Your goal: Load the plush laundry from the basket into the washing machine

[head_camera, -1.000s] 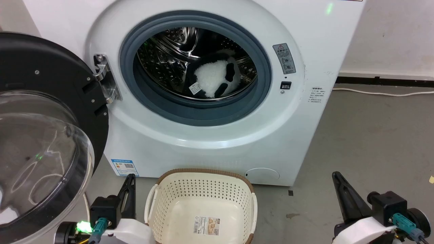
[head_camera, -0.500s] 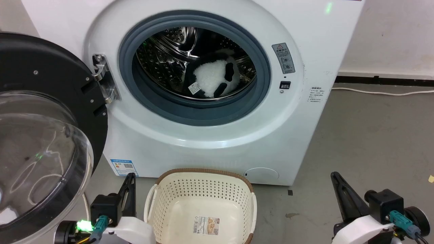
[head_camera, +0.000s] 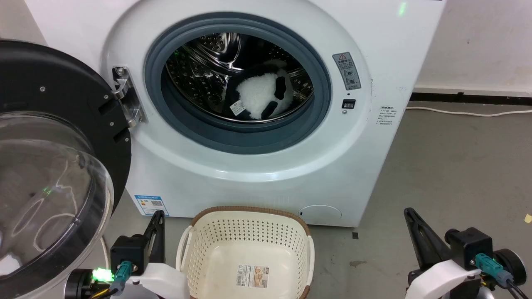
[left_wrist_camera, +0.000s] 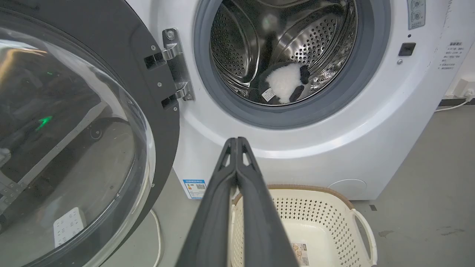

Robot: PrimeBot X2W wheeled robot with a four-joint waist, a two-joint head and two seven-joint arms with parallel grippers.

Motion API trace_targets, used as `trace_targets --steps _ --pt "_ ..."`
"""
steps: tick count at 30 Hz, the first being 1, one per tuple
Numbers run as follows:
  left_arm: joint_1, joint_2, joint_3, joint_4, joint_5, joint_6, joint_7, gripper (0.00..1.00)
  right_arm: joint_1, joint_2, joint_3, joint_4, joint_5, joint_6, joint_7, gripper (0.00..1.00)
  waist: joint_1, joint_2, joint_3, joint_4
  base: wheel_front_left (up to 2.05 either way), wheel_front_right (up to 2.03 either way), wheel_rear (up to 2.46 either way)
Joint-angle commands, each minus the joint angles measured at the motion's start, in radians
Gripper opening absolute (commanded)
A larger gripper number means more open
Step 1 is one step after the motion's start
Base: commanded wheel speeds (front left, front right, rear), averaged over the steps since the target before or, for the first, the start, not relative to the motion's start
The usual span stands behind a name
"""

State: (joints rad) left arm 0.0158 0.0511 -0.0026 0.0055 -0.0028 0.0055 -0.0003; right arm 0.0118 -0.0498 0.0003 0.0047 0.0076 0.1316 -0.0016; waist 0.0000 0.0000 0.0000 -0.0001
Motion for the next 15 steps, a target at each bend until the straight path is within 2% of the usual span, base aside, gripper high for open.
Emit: trace_targets --steps 1,15 --pt "-0.016 -0.001 0.003 -0.005 0.003 -0.005 0.000 0.00 -0.012 0.000 0.000 -0.005 -0.008 -0.001 0.002 0.00 0.0000 0.0000 0.000 0.000 0.00 0.00 0.00" --pt "-0.016 -0.001 0.003 -0.005 0.003 -0.005 0.000 0.00 -0.012 0.000 0.000 -0.005 -0.008 -0.001 0.002 0.00 0.0000 0.0000 0.000 0.000 0.00 0.00 0.00"
